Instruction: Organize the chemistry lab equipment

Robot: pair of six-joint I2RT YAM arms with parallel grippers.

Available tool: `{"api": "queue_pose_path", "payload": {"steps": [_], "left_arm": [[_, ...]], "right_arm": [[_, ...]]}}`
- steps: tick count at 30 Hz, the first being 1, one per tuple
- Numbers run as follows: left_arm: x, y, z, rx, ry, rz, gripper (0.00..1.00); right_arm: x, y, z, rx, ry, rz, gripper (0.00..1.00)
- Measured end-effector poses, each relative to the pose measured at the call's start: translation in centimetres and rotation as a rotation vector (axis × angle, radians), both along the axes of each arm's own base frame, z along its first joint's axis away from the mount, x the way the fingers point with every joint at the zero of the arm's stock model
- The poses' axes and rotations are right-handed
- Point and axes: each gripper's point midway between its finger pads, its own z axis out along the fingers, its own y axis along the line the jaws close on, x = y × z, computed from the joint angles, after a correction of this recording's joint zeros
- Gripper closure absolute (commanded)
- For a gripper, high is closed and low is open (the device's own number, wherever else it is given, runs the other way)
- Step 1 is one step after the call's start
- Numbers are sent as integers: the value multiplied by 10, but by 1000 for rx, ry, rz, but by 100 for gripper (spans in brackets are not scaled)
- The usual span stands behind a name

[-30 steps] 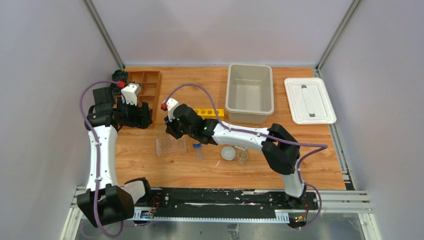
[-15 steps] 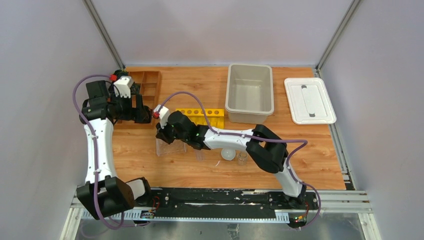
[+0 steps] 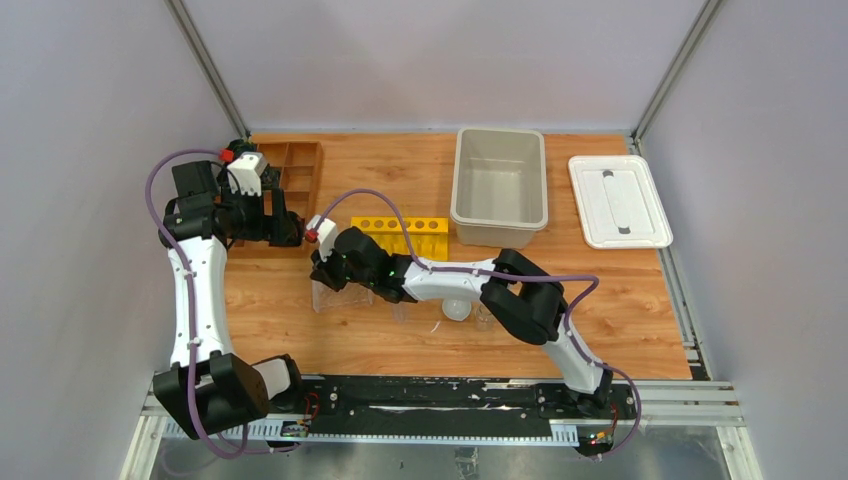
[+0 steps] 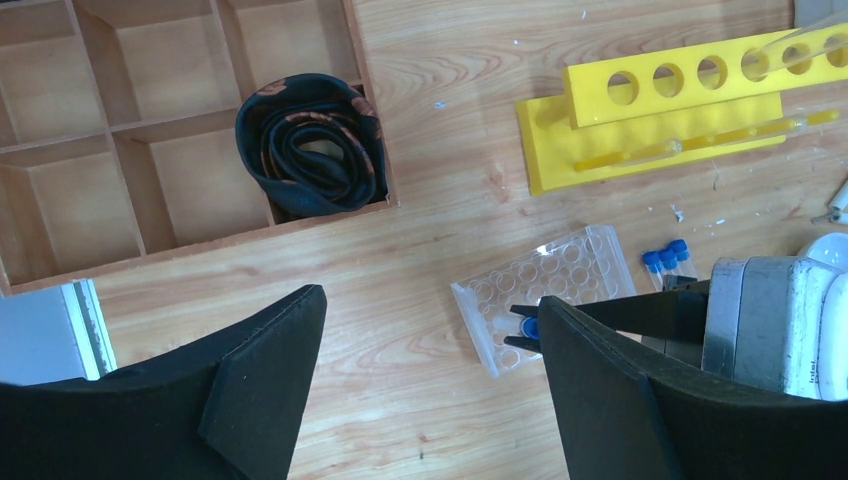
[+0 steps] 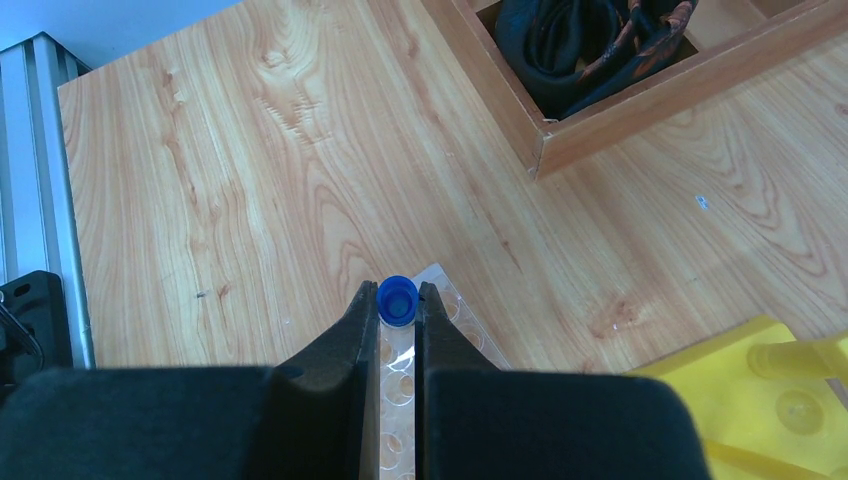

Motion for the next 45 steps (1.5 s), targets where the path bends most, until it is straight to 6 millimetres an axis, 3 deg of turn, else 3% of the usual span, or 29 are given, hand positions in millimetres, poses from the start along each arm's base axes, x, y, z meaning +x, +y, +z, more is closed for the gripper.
{"api": "queue_pose_path", "payload": {"steps": [13,21,34,45], "left_arm": [[0,0,0,-1,-1,-2,17],[0,-1,1,-1,-3,-2,17],[-1,-3,3,-9,-11,-12,17],[-2,-5,6,-4,-28,-35,17]], "right_arm": [[1,4,-5,3,2,5,100],[4,3,-21,-27,-3,-8,100],[22,-17,-30,-31,-74,-165,100],[21,-36,-30,-48,-56,-230,100]]}}
